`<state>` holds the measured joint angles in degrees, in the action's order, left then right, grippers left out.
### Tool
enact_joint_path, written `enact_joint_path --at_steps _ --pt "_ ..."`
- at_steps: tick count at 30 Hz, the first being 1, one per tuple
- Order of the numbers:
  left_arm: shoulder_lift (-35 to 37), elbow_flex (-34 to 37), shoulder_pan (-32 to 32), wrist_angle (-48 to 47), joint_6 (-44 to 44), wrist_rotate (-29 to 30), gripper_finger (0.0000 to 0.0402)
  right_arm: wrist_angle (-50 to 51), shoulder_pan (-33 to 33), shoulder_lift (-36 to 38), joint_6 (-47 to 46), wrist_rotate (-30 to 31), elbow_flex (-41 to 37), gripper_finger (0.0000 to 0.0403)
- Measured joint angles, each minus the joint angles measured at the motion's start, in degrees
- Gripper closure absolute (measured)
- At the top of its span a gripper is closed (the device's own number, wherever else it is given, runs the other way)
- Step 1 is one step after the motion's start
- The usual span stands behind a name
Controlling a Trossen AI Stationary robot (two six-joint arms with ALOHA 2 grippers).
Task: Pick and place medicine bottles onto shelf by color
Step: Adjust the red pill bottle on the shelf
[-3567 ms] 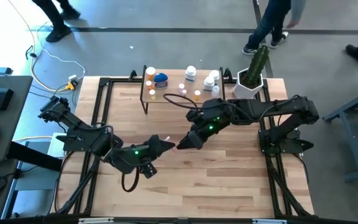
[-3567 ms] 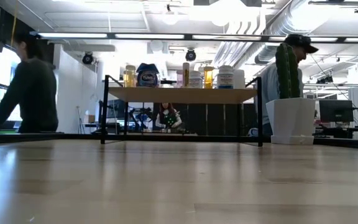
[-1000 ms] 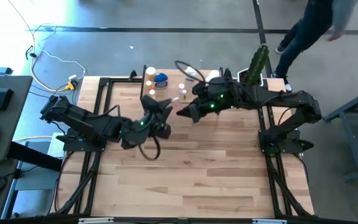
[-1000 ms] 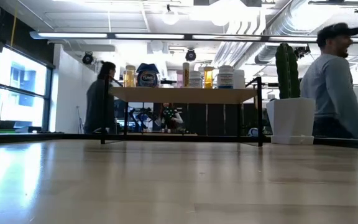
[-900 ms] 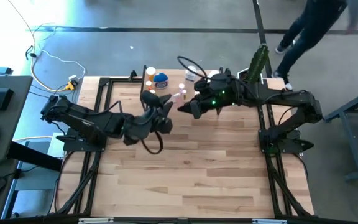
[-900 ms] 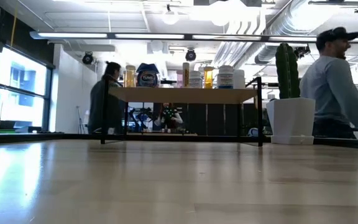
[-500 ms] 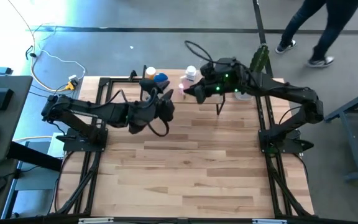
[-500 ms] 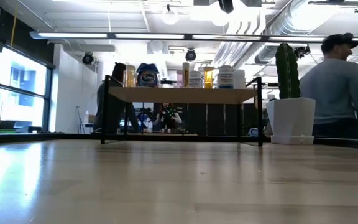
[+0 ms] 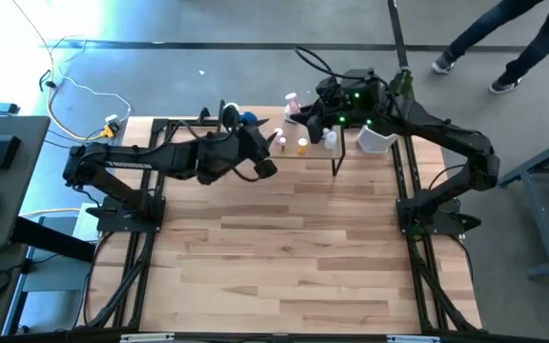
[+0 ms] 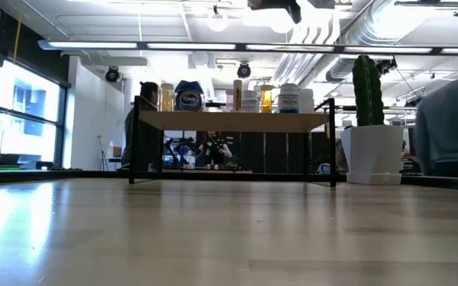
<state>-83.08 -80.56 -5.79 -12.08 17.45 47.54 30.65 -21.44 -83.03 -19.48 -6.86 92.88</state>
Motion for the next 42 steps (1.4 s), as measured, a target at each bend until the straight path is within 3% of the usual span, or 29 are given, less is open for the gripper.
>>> enact_joint_path --at_steps 9,24,30,42 --pt "0.4 0.05 -6.34 -0.09 -14.56 -16.9 0.0236 -0.02 -4.13 0.25 8.1 -5.51 0.0 0.0316" --pt "0.42 0.05 -15.33 7.62 -24.86 -43.42 0.0236 0.66 -7.98 0.22 19.74 -20.85 0.0 0.0316" --pt "0.42 0.05 -16.78 12.28 -26.59 -46.08 0.0236 1.78 -7.93 0.22 22.4 -24.69 0.0 0.0316" --pt "-0.1 0.09 -17.96 17.0 -27.8 -48.88 0.0236 -1.86 -6.29 0.2 19.46 -23.55 0.02 0.0316"
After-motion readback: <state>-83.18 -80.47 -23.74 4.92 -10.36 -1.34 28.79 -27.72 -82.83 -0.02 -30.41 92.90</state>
